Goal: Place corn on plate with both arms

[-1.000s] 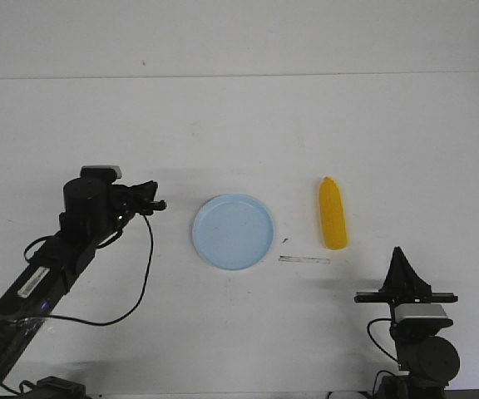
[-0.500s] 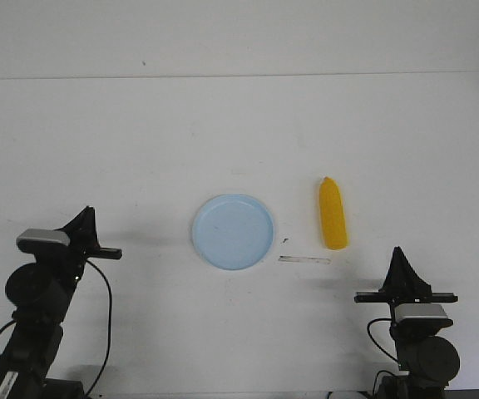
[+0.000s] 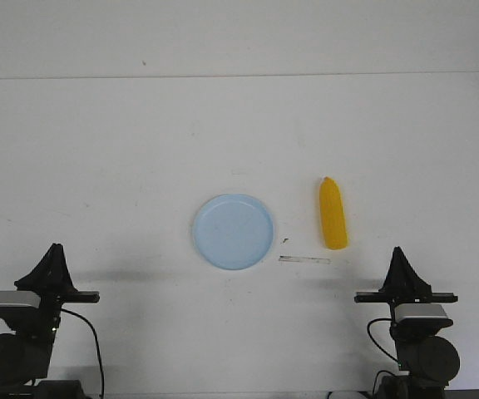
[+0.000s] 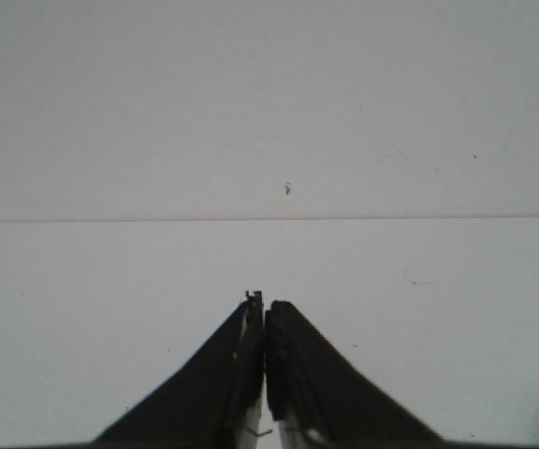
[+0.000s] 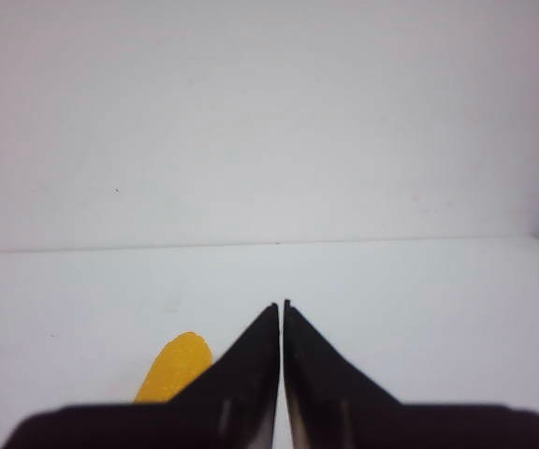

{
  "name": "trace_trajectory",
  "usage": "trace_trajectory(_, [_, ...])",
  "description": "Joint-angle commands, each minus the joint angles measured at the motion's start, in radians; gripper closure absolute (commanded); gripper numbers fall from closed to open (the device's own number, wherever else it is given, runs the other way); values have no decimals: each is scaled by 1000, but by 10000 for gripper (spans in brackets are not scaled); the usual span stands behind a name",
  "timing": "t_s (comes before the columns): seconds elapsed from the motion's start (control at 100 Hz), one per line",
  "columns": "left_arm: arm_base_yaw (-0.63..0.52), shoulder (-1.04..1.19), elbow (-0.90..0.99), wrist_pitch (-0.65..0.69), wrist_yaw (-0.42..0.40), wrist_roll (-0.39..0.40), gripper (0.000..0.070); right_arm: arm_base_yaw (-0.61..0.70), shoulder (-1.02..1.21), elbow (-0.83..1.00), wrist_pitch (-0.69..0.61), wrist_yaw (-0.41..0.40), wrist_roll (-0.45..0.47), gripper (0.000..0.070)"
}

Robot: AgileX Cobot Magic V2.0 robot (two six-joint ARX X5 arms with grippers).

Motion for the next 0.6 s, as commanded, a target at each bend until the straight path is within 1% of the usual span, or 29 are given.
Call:
trace_trajectory(0.0, [2, -11, 5, 2, -7, 12, 698, 0, 2, -1, 10, 0, 0, 694])
trace_trajectory(0.59, [2, -19, 5, 1, -6, 12, 698, 0, 2, -1, 10, 0, 0, 694])
